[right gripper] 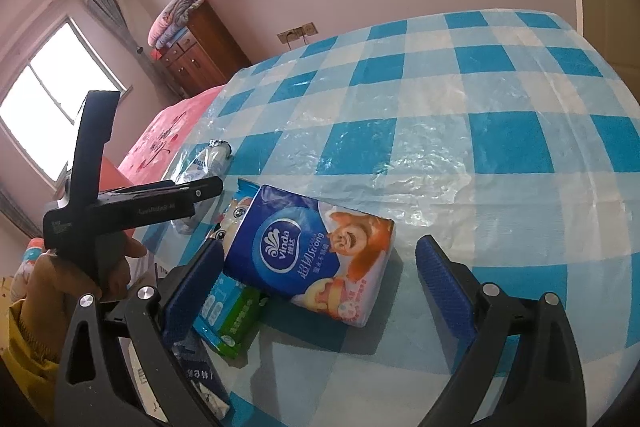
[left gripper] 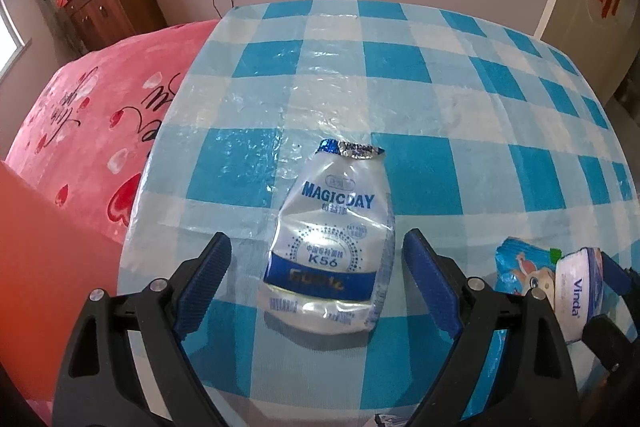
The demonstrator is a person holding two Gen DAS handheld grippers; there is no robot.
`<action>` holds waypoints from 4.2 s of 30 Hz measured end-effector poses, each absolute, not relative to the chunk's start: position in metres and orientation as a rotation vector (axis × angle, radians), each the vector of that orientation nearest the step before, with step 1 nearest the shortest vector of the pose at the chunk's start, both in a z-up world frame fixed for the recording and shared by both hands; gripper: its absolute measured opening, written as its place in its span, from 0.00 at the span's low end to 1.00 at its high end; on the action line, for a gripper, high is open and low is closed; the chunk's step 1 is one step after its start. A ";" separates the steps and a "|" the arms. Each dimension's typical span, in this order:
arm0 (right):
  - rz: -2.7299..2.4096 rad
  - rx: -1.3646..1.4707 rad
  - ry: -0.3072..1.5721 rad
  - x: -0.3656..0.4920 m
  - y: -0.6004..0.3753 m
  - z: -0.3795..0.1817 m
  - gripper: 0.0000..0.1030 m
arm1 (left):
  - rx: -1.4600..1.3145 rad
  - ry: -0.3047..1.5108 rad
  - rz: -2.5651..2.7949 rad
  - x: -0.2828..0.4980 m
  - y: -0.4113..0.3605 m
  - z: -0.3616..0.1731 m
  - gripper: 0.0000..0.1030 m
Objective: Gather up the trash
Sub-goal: 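Grasp the Vinda tissue pack with the right tool while the left tool grasps the flattened MAGICDAY bottle, then lift the tissue pack and bottle off the table with both tools, then carry the Vinda tissue pack and MAGICDAY bottle over the orange bucket with both tools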
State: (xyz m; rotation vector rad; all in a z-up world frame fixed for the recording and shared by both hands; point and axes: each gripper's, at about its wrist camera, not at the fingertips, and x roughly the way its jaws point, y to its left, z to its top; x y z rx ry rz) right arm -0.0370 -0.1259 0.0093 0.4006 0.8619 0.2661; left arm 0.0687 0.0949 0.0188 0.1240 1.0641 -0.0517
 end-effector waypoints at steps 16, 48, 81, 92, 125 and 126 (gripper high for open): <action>0.275 0.408 0.854 -0.029 -0.124 0.006 0.93 | 0.086 1.045 -0.055 0.067 0.093 0.019 0.60; 0.256 0.358 0.835 -0.042 -0.127 0.011 0.75 | -0.067 0.911 -0.127 0.010 0.111 0.067 0.60; 0.253 0.234 0.911 -0.078 -0.107 0.012 0.66 | -0.095 0.895 -0.178 -0.065 0.136 0.071 0.60; 0.312 0.200 0.869 -0.108 -0.095 0.026 0.66 | -0.129 0.890 -0.193 -0.069 0.146 0.067 0.60; 0.142 -0.039 0.876 -0.096 -0.073 0.019 0.54 | -0.120 0.837 -0.144 -0.086 0.177 0.080 0.60; 0.135 -0.034 0.872 -0.097 -0.075 0.021 0.54 | -0.115 0.832 -0.139 -0.086 0.179 0.081 0.60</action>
